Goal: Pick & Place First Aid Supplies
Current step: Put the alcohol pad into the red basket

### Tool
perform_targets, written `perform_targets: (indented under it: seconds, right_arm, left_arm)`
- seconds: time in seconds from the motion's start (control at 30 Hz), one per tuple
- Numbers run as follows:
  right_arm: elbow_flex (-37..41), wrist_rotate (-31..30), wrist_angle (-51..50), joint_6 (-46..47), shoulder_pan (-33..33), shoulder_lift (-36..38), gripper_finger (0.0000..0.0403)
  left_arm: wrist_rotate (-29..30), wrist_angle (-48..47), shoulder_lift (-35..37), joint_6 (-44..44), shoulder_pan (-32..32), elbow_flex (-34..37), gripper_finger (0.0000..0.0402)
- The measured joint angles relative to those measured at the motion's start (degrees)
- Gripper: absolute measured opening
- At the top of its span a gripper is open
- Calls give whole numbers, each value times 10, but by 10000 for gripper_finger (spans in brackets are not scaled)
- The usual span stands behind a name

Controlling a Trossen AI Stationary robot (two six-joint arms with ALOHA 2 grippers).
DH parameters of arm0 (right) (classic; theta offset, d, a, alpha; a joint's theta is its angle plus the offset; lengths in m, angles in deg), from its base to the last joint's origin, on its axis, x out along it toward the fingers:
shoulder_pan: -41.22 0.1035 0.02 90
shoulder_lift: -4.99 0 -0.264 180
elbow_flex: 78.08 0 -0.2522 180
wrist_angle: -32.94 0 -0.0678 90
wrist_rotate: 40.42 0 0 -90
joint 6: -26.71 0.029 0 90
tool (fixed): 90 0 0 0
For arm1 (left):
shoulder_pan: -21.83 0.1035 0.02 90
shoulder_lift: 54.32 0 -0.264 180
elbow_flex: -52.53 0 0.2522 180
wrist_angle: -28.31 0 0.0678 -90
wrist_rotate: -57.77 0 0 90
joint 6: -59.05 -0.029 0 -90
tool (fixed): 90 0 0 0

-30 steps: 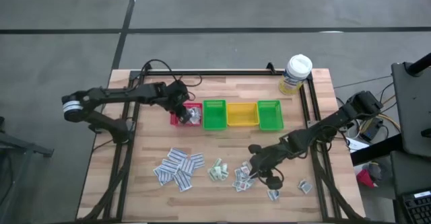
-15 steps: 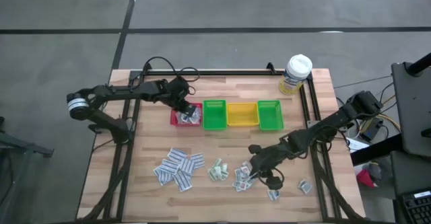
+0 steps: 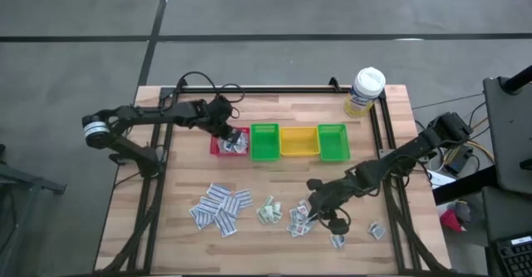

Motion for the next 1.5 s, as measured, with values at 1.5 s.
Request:
perform_targets:
  seconds: [1.5]
  right_arm:
    - [0,46,-144,203,2,0,47]
  left_arm:
    - [-15,137,395,-247,-110,104,124]
